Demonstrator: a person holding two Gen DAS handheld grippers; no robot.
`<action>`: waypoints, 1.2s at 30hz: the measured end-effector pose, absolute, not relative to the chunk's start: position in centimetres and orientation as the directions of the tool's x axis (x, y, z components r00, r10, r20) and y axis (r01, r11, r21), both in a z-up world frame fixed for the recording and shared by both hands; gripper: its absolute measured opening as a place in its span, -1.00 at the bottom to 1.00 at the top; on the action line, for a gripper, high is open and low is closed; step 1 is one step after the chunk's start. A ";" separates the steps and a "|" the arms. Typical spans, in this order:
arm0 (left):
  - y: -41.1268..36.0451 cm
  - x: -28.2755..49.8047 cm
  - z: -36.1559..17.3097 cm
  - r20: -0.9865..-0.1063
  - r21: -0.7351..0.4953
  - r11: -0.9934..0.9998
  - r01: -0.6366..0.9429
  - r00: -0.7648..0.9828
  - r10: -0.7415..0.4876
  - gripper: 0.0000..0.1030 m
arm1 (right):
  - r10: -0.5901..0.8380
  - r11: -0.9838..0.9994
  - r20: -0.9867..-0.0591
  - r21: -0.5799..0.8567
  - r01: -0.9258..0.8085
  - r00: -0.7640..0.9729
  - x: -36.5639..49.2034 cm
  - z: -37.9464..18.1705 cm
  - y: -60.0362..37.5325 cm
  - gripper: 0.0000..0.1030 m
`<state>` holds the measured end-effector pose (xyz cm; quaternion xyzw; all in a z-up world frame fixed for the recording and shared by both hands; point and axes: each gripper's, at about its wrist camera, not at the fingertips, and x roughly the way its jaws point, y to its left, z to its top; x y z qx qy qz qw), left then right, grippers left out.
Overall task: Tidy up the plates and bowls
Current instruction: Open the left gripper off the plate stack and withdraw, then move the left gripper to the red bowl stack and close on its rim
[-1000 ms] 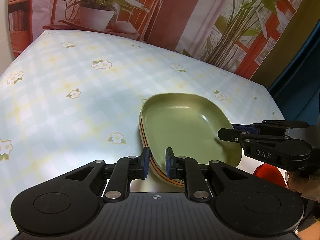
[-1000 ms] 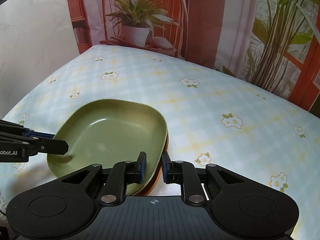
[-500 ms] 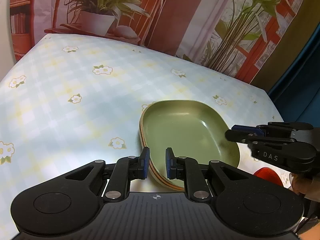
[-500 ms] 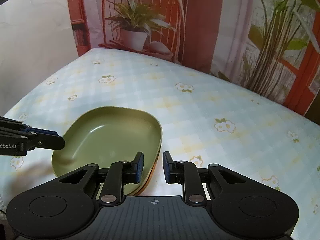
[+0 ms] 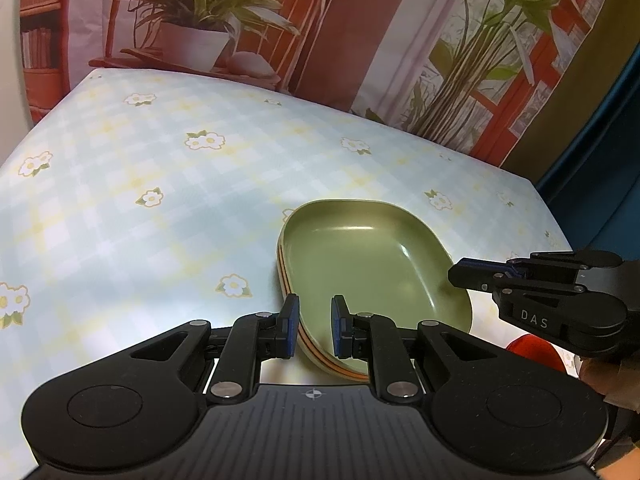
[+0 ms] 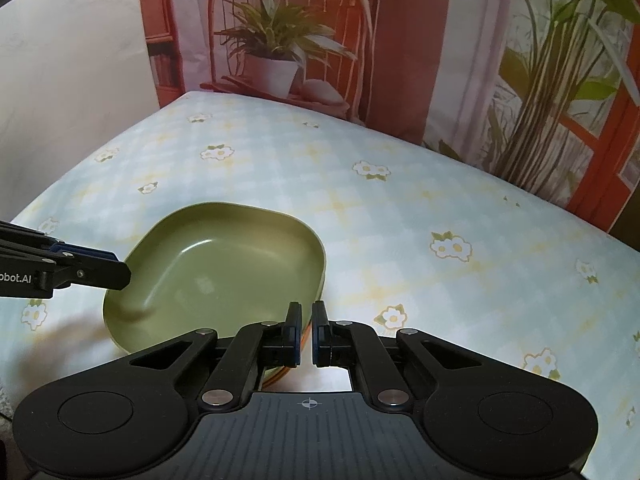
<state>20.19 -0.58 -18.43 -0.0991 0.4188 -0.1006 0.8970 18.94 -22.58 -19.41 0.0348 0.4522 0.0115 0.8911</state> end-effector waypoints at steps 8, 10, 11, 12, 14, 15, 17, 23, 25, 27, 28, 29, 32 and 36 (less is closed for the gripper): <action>-0.7 19.8 -17.2 -0.719 -0.243 0.964 0.104 0.648 -0.251 -0.68 | 0.061 0.994 -0.800 0.105 0.038 0.597 18.8 -19.4 -23.2 -0.83; -0.7 19.4 -16.8 -0.709 -0.241 0.964 0.111 0.658 -0.253 -0.66 | 0.059 0.993 -0.791 0.106 0.042 0.609 18.7 -19.0 -23.4 -0.68; -0.8 19.3 -16.5 -0.705 -0.240 0.964 0.114 0.662 -0.254 -0.65 | 0.059 0.993 -0.785 0.109 0.044 0.617 18.6 -18.7 -23.4 -0.65; -0.9 19.1 -16.2 -0.701 -0.240 0.964 0.118 0.666 -0.256 -0.63 | 0.060 0.993 -0.779 0.112 0.044 0.624 18.4 -18.4 -23.5 -0.62; -1.3 18.7 -15.7 -0.692 -0.244 0.961 0.133 0.671 -0.268 -0.63 | 0.059 0.993 -0.768 0.109 0.040 0.638 17.9 -17.8 -23.7 -0.60; -1.6 18.5 -15.5 -0.689 -0.246 0.959 0.142 0.671 -0.276 -0.63 | 0.055 0.994 -0.762 0.103 0.038 0.645 17.6 -17.5 -23.8 -0.58; -2.4 17.9 -15.1 -0.684 -0.247 0.955 0.165 0.668 -0.292 -0.63 | 0.046 0.994 -0.752 0.097 0.041 0.658 16.9 -17.0 -24.1 -0.55; -5.1 16.0 -15.1 -0.679 -0.266 0.935 0.233 0.643 -0.354 -0.42 | 0.020 0.988 -0.720 0.121 0.098 0.694 13.8 -15.8 -25.6 -0.28; -6.1 15.5 -15.3 -0.679 -0.273 0.926 0.260 0.630 -0.377 -0.40 | 0.004 0.987 -0.721 0.116 0.115 0.693 12.6 -15.6 -25.9 0.02; -6.9 15.0 -15.8 -0.680 -0.278 0.918 0.283 0.617 -0.396 -0.36 | -0.015 0.985 -0.720 0.107 0.132 0.694 11.2 -15.6 -26.2 0.17; -7.3 14.7 -16.0 -0.681 -0.277 0.915 0.292 0.612 -0.401 -0.34 | -0.017 0.984 -0.719 0.111 0.139 0.695 10.4 -15.6 -26.3 0.26; -7.8 14.3 -16.3 -0.683 -0.274 0.913 0.303 0.606 -0.407 -0.34 | -0.021 0.982 -0.718 0.115 0.149 0.695 9.9 -15.7 -26.4 0.32; -8.8 13.4 -17.2 -0.700 -0.266 0.907 0.326 0.581 -0.414 -0.34 | -0.047 0.976 -0.720 0.114 0.185 0.693 7.9 -16.2 -26.5 0.57; -9.8 13.2 -17.6 -0.710 -0.256 0.902 0.346 0.566 -0.419 -0.34 | -0.059 0.969 -0.724 0.123 0.213 0.687 5.7 -17.2 -26.1 0.59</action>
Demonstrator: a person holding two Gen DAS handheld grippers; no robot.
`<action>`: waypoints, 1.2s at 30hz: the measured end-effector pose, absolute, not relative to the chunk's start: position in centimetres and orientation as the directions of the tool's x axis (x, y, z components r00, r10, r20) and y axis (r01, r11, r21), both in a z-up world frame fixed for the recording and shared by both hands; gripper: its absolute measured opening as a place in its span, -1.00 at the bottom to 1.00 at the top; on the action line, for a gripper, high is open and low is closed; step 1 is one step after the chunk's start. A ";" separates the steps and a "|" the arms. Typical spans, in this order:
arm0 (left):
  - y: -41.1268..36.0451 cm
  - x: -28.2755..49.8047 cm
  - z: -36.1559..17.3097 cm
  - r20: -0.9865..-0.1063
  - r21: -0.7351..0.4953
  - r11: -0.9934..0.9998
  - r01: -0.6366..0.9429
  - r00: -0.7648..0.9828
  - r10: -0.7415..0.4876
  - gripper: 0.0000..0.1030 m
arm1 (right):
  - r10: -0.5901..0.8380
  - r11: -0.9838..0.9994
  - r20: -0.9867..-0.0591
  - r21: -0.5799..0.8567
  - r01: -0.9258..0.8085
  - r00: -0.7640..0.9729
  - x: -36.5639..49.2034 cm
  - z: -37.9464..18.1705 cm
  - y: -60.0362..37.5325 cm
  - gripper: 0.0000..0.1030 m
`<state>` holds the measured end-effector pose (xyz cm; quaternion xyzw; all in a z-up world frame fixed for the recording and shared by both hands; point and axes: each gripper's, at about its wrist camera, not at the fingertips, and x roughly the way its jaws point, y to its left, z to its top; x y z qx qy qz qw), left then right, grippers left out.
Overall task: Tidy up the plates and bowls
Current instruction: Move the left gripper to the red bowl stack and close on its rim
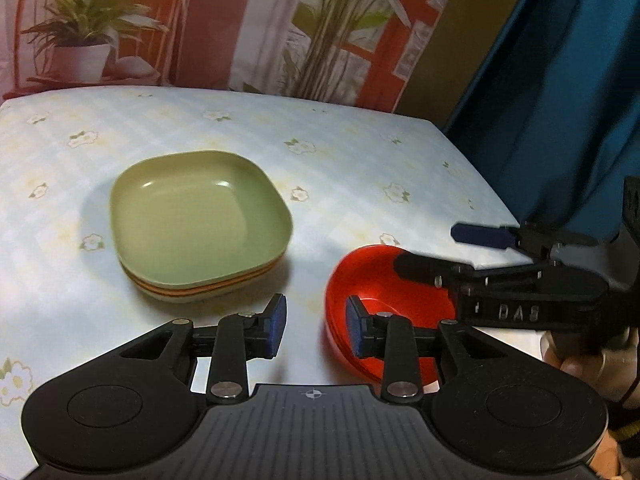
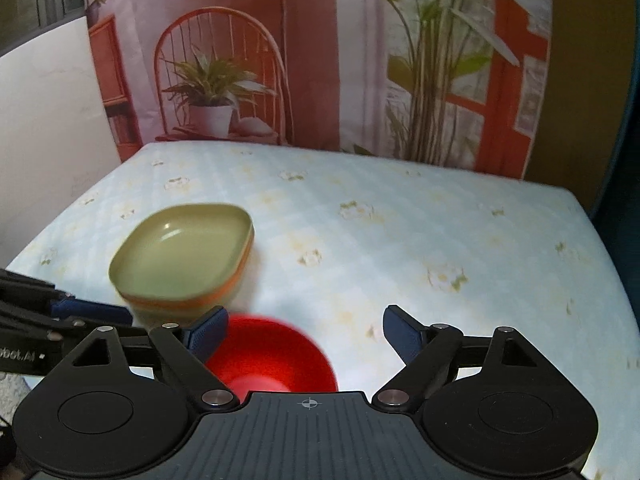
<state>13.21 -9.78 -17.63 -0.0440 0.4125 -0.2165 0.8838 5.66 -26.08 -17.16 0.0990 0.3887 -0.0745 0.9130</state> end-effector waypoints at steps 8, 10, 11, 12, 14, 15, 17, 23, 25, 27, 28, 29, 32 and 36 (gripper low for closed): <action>-11.1 13.9 -18.8 -0.725 -0.270 0.894 0.356 0.536 -0.432 -0.34 | -0.080 0.937 -0.708 0.186 0.295 0.701 1.9 -18.7 -26.4 0.68; -11.3 14.1 -19.2 -0.728 -0.281 0.893 0.351 0.528 -0.437 -0.34 | -0.093 0.936 -0.711 0.176 0.305 0.697 1.4 -19.0 -26.3 0.68; -11.4 14.2 -19.4 -0.729 -0.285 0.893 0.350 0.525 -0.438 -0.34 | -0.104 0.936 -0.710 0.166 0.310 0.696 1.2 -19.2 -26.2 0.68; -11.5 14.3 -19.6 -0.731 -0.287 0.892 0.350 0.522 -0.440 -0.34 | -0.106 0.936 -0.708 0.166 0.311 0.698 1.0 -19.2 -26.2 0.66; -11.6 14.4 -19.9 -0.733 -0.288 0.891 0.352 0.517 -0.442 -0.34 | -0.094 0.934 -0.704 0.182 0.307 0.704 0.8 -19.4 -26.2 0.61; -11.7 14.6 -20.1 -0.735 -0.288 0.890 0.353 0.515 -0.442 -0.34 | -0.093 0.933 -0.705 0.186 0.310 0.703 0.8 -19.6 -26.2 0.58; -11.7 14.8 -20.3 -0.736 -0.296 0.887 0.354 0.508 -0.448 -0.34 | -0.091 0.930 -0.706 0.193 0.314 0.703 0.7 -19.8 -26.1 0.54; -11.6 15.1 -21.2 -0.741 -0.331 0.879 0.343 0.482 -0.467 -0.36 | -0.071 0.919 -0.721 0.221 0.326 0.689 0.8 -20.7 -26.4 0.40; -11.6 15.3 -21.5 -0.742 -0.345 0.874 0.343 0.471 -0.478 -0.36 | -0.056 0.915 -0.729 0.236 0.328 0.682 0.9 -21.0 -26.5 0.29; -11.5 15.4 -21.6 -0.738 -0.359 0.868 0.342 0.465 -0.489 -0.36 | -0.036 0.910 -0.734 0.256 0.326 0.678 0.8 -21.4 -26.5 0.18; -11.5 15.5 -21.7 -0.737 -0.363 0.867 0.342 0.464 -0.491 -0.36 | -0.029 0.909 -0.736 0.263 0.324 0.677 0.8 -21.5 -26.5 0.13; -11.5 15.5 -21.7 -0.736 -0.366 0.866 0.341 0.464 -0.494 -0.36 | -0.021 0.908 -0.738 0.268 0.322 0.674 0.9 -21.6 -26.5 0.11; -11.4 15.5 -21.9 -0.731 -0.375 0.862 0.340 0.464 -0.501 -0.36 | -0.008 0.907 -0.741 0.277 0.316 0.672 0.8 -21.8 -26.3 0.01; -11.2 15.6 -22.1 -0.735 -0.385 0.863 0.327 0.457 -0.501 -0.36 | -0.004 0.904 -0.742 0.284 0.319 0.671 0.8 -21.8 -26.3 -0.04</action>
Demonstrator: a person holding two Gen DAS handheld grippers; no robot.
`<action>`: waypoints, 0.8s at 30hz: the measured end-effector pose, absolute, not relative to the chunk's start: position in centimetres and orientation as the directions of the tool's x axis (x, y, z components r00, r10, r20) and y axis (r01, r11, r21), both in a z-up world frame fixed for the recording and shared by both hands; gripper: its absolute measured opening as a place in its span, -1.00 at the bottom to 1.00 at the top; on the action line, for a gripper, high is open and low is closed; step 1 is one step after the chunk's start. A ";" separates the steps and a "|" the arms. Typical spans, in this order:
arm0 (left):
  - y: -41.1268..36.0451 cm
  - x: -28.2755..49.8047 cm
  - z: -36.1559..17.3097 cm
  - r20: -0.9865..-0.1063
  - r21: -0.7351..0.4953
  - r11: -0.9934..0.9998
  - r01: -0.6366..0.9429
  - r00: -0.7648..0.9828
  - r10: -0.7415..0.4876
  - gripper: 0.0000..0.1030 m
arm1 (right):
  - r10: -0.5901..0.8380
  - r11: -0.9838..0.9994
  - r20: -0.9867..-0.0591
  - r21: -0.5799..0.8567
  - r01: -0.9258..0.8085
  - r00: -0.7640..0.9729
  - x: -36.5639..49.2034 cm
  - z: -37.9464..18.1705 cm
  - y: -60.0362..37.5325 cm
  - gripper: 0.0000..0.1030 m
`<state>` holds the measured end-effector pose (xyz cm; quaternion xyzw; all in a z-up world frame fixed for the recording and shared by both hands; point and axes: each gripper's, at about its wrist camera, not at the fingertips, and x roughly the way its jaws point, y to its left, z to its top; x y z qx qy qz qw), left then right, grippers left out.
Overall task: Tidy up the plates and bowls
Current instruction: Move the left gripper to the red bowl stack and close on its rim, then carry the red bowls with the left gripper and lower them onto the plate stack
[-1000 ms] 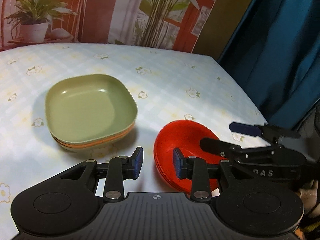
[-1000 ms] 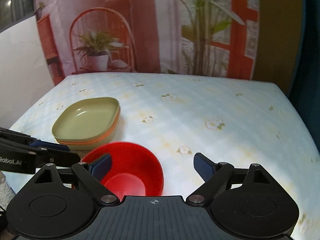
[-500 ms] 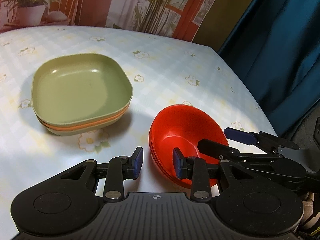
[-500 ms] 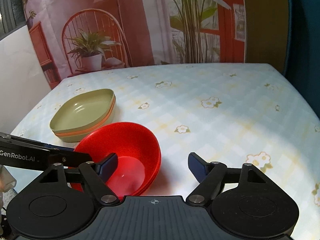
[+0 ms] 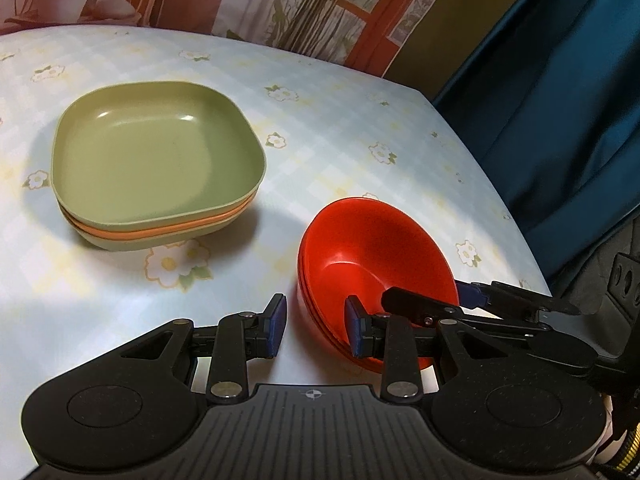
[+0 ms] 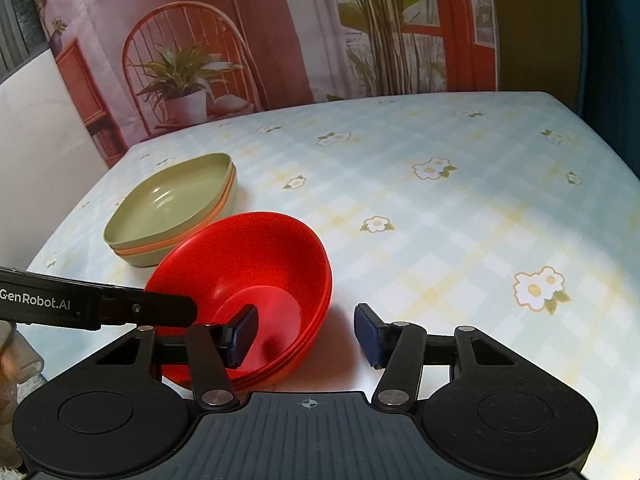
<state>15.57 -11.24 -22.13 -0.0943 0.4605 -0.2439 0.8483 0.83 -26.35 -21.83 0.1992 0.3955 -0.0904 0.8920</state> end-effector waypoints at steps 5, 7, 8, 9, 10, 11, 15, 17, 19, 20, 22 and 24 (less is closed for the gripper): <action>-11.4 15.5 -22.2 -0.736 -0.378 0.863 0.334 0.457 -0.499 -0.37 | 0.010 0.899 -0.743 0.299 0.319 0.669 0.7 -21.9 -26.4 -0.12; -11.5 15.4 -22.1 -0.734 -0.370 0.863 0.345 0.460 -0.499 -0.45 | 0.017 0.899 -0.744 0.304 0.316 0.668 0.7 -21.9 -26.4 -0.18; -11.6 15.4 -22.1 -0.732 -0.372 0.860 0.351 0.459 -0.504 -0.48 | 0.019 0.899 -0.743 0.306 0.314 0.669 0.8 -21.9 -26.4 -0.21; -11.6 15.3 -22.1 -0.730 -0.371 0.858 0.356 0.459 -0.507 -0.52 | 0.023 0.898 -0.742 0.309 0.312 0.670 0.8 -21.9 -26.3 -0.27; -11.7 15.3 -22.1 -0.729 -0.369 0.857 0.361 0.460 -0.507 -0.53 | 0.026 0.899 -0.742 0.311 0.310 0.670 0.8 -21.9 -26.3 -0.31; -11.6 15.2 -22.1 -0.729 -0.365 0.857 0.363 0.461 -0.506 -0.53 | 0.029 0.899 -0.740 0.313 0.306 0.672 0.8 -21.9 -26.2 -0.34; -11.5 15.2 -22.2 -0.726 -0.373 0.855 0.360 0.461 -0.511 -0.54 | 0.024 0.900 -0.735 0.311 0.305 0.677 0.7 -21.7 -26.1 -0.47; -11.5 15.2 -22.2 -0.726 -0.375 0.854 0.360 0.459 -0.512 -0.54 | 0.024 0.898 -0.733 0.314 0.307 0.679 0.7 -21.6 -26.2 -0.49; -11.3 15.3 -22.3 -0.725 -0.384 0.852 0.356 0.454 -0.517 -0.53 | 0.022 0.898 -0.731 0.315 0.309 0.682 0.6 -21.6 -26.3 -0.52; -11.2 15.3 -22.4 -0.724 -0.389 0.850 0.355 0.453 -0.520 -0.53 | 0.021 0.897 -0.730 0.316 0.310 0.683 0.6 -21.6 -26.3 -0.53; -11.0 15.3 -22.4 -0.723 -0.395 0.848 0.354 0.450 -0.524 -0.53 | 0.020 0.894 -0.727 0.320 0.313 0.686 0.6 -21.5 -26.4 -0.57; -11.0 15.4 -22.4 -0.722 -0.396 0.847 0.355 0.450 -0.526 -0.54 | 0.018 0.896 -0.727 0.317 0.312 0.687 0.5 -21.5 -26.4 -0.57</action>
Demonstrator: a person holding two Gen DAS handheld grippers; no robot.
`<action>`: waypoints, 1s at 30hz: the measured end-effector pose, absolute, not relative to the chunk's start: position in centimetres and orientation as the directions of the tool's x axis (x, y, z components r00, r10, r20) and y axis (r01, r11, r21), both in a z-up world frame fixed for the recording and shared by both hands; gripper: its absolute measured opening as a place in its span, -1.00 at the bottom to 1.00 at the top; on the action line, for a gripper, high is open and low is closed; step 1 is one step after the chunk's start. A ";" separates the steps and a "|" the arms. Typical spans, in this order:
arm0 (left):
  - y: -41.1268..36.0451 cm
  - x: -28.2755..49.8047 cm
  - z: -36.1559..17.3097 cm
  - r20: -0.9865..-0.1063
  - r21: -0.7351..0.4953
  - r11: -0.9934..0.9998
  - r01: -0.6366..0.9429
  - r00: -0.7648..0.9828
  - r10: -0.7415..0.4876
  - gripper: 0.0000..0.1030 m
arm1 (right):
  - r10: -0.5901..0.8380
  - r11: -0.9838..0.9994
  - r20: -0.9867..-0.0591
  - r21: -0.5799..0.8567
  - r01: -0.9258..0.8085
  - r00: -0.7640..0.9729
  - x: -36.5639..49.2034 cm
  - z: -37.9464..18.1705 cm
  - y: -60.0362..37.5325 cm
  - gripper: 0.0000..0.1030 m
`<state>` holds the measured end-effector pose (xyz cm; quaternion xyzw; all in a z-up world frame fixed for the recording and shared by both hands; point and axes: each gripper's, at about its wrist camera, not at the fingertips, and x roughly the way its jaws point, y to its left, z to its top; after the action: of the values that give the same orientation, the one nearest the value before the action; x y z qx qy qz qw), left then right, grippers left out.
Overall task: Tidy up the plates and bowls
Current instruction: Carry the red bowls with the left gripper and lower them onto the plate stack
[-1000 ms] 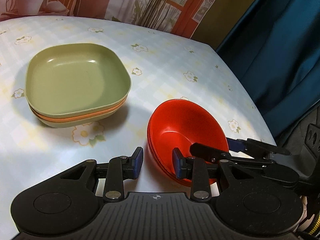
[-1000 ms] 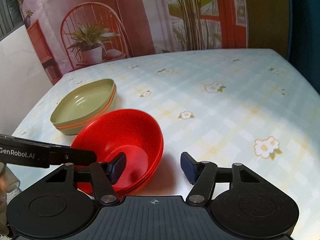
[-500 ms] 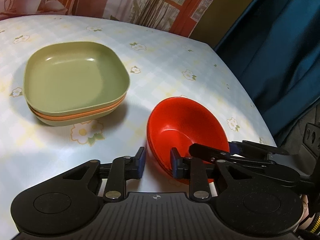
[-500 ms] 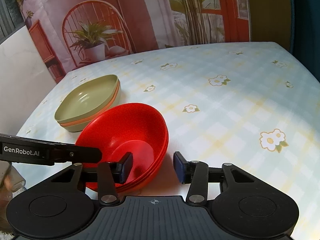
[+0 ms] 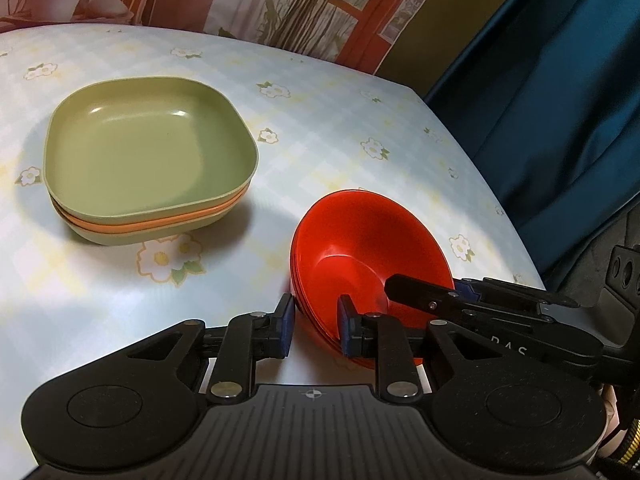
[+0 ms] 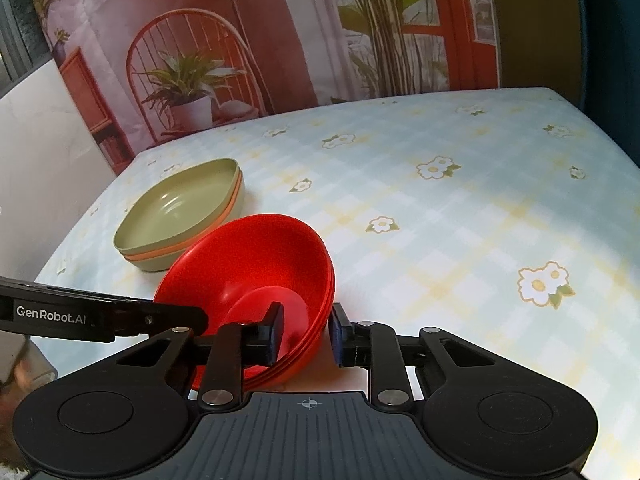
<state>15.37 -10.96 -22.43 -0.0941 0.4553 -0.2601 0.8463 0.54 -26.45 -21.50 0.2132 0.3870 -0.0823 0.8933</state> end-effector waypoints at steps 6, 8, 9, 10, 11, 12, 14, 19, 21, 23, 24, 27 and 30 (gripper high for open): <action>-10.8 15.3 -22.4 -0.721 -0.392 0.846 0.361 0.451 -0.526 -0.53 | 0.016 0.896 -0.727 0.315 0.312 0.687 0.5 -21.5 -26.4 -0.60; -10.7 15.3 -22.4 -0.722 -0.388 0.848 0.362 0.452 -0.524 -0.53 | 0.014 0.897 -0.729 0.311 0.312 0.685 0.6 -21.4 -26.3 -0.60; -10.7 15.3 -22.3 -0.722 -0.387 0.849 0.361 0.455 -0.522 -0.53 | 0.015 0.898 -0.730 0.311 0.313 0.683 0.7 -21.4 -26.3 -0.61; -10.6 15.2 -22.3 -0.720 -0.385 0.849 0.361 0.458 -0.521 -0.54 | 0.017 0.897 -0.731 0.312 0.312 0.682 0.8 -21.4 -26.4 -0.61; -10.6 15.2 -22.2 -0.718 -0.384 0.851 0.359 0.463 -0.519 -0.54 | 0.021 0.895 -0.733 0.316 0.314 0.679 0.8 -21.4 -26.4 -0.62; -10.5 15.1 -22.1 -0.715 -0.383 0.852 0.356 0.469 -0.518 -0.54 | 0.024 0.894 -0.736 0.319 0.315 0.676 0.9 -21.4 -26.5 -0.64; -10.1 14.9 -21.8 -0.708 -0.386 0.853 0.350 0.480 -0.517 -0.54 | 0.029 0.896 -0.739 0.318 0.310 0.673 1.2 -21.2 -26.6 -0.67; -9.0 14.5 -21.2 -0.688 -0.401 0.855 0.328 0.509 -0.518 -0.54 | 0.061 0.892 -0.733 0.345 0.293 0.677 2.2 -20.7 -26.7 -0.67; -8.4 14.4 -20.9 -0.677 -0.412 0.854 0.317 0.521 -0.520 -0.54 | 0.083 0.884 -0.735 0.366 0.290 0.673 2.7 -20.5 -26.7 -0.68; -7.9 14.2 -20.5 -0.664 -0.419 0.854 0.310 0.537 -0.521 -0.53 | 0.102 0.879 -0.736 0.382 0.286 0.669 3.1 -20.3 -26.7 -0.69; -7.7 14.1 -20.3 -0.659 -0.419 0.854 0.307 0.544 -0.519 -0.53 | 0.110 0.875 -0.735 0.392 0.285 0.670 3.4 -20.1 -26.7 -0.69; -7.1 13.9 -19.6 -0.648 -0.417 0.858 0.300 0.564 -0.512 -0.53 | 0.126 0.871 -0.728 0.407 0.276 0.674 4.2 -19.4 -26.6 -0.69; -6.4 13.8 -19.0 -0.639 -0.419 0.860 0.290 0.579 -0.506 -0.53 | 0.133 0.880 -0.725 0.400 0.256 0.676 5.3 -18.5 -26.3 -0.69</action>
<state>13.82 -6.44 -19.03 -0.1357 0.3986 -0.2268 0.8782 5.28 -26.28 -18.54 0.2423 0.4012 -0.0350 0.8827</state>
